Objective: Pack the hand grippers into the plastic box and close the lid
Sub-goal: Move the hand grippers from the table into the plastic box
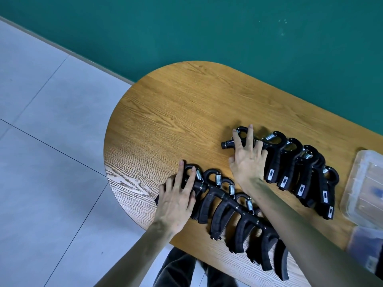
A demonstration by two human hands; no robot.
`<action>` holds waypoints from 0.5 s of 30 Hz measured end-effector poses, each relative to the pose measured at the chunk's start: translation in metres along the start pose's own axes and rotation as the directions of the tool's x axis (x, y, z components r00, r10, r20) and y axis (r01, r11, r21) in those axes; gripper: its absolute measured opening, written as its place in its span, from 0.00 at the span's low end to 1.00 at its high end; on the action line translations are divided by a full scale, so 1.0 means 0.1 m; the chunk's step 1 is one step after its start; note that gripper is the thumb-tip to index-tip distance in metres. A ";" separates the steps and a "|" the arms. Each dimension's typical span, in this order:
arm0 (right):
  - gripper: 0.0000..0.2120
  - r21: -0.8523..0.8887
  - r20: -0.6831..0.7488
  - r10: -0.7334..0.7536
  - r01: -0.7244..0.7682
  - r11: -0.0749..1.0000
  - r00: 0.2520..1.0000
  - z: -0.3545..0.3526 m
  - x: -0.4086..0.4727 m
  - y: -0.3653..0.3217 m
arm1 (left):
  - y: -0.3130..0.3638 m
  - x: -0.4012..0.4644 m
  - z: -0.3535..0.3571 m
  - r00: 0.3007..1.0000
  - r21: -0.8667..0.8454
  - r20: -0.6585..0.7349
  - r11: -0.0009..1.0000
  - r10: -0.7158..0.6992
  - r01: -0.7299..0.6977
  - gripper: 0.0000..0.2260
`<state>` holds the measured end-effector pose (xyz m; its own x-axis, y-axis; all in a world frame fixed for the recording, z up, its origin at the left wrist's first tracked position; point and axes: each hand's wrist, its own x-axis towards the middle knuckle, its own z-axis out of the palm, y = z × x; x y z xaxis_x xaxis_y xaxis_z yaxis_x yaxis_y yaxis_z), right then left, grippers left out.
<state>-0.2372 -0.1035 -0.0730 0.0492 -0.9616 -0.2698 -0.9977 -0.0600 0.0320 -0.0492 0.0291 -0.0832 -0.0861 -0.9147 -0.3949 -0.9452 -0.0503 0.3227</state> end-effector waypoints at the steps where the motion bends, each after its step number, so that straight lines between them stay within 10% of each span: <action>1: 0.41 0.008 -0.010 -0.012 0.012 1.000 1.000 0.02 -0.02 0.02 | 0.00 0.00 0.00 1.000 0.001 0.008 1.000 -0.002 0.002 0.33; 15: 0.41 0.157 -0.139 -0.093 0.114 0.981 0.986 -0.06 -0.46 0.25 | 0.13 0.00 -0.02 0.978 -0.021 -0.196 0.997 -0.072 0.069 0.33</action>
<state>-0.2638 -0.0620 -0.0534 0.1475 -0.9797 -0.1357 -0.9804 -0.1267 -0.1509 -0.0605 0.0280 -0.0777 0.0456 -0.9696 -0.2406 -0.9419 -0.1220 0.3129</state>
